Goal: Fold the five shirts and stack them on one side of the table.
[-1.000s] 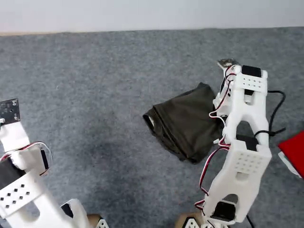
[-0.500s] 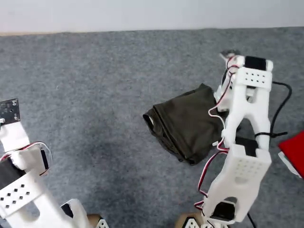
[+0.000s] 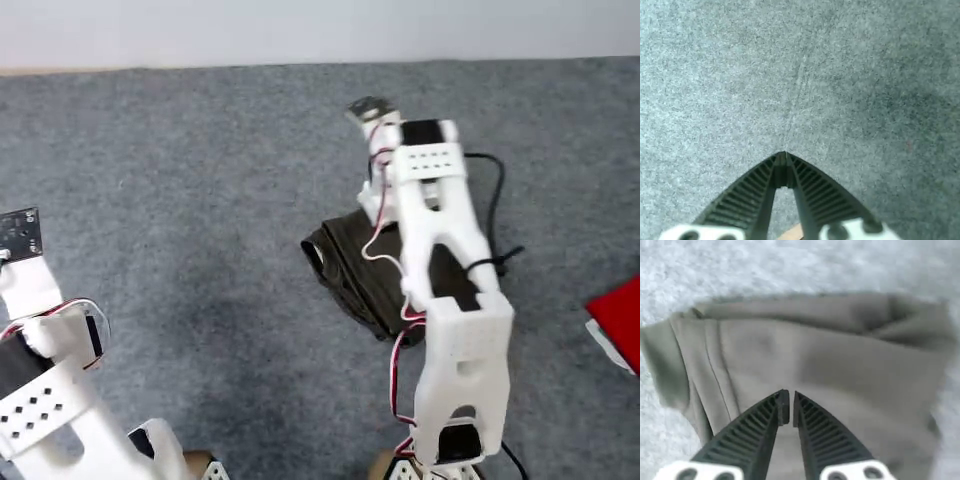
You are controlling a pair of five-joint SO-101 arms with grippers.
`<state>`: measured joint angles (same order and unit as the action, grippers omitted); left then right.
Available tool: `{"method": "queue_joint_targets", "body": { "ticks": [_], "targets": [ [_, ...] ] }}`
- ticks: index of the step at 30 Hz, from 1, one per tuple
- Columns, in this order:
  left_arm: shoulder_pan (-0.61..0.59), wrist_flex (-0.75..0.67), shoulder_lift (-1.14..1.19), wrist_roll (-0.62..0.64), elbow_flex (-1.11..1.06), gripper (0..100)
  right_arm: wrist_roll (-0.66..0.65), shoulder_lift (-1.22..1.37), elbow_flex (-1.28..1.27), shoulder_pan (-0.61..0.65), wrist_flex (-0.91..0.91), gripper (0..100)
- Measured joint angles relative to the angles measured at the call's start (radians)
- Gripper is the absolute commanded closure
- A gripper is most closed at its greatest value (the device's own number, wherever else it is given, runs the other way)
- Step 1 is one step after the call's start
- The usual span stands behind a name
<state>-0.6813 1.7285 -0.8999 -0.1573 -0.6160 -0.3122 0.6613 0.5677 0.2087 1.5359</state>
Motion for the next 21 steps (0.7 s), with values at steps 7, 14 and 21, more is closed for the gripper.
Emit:
{"method": "queue_joint_targets", "body": {
  "ticks": [7,14,21],
  "targets": [
    [0.000,0.000,0.000,0.000,0.000,100,0.000,0.081,0.000,0.120,0.009,98.8],
    [0.000,0.000,0.000,0.000,0.000,100,0.000,0.089,0.000,0.221,0.078,98.8],
    [0.000,0.000,0.000,0.000,0.000,100,0.000,0.084,0.000,0.241,0.143,98.8]
  ]
}}
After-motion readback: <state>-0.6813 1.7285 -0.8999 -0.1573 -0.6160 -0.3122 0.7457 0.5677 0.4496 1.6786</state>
